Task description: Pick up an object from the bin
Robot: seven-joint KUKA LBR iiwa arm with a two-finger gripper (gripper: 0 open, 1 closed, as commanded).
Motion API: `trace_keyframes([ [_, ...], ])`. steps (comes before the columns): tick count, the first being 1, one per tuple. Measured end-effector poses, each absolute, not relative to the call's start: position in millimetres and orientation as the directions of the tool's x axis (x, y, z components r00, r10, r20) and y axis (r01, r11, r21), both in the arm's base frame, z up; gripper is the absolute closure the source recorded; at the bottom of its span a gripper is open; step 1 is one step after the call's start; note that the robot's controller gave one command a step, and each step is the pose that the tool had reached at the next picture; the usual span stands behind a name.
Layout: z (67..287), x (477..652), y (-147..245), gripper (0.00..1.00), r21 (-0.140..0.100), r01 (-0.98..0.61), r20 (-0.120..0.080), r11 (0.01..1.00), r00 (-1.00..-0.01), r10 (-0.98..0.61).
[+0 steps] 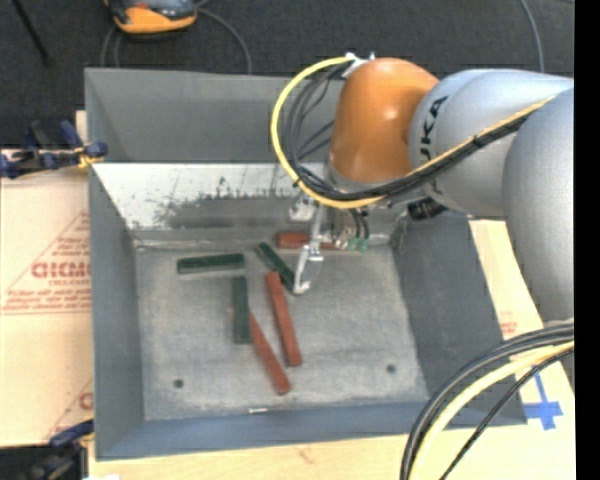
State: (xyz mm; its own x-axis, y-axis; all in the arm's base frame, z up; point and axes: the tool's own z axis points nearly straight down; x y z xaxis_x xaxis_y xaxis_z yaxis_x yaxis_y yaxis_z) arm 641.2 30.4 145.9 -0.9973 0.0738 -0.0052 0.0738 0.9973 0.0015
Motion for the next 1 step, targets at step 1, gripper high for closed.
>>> trace_keyframes([
  [1,76.8,632.0,24.7,1.00,0.002,0.071,-0.011,0.997,-0.997,0.071],
])
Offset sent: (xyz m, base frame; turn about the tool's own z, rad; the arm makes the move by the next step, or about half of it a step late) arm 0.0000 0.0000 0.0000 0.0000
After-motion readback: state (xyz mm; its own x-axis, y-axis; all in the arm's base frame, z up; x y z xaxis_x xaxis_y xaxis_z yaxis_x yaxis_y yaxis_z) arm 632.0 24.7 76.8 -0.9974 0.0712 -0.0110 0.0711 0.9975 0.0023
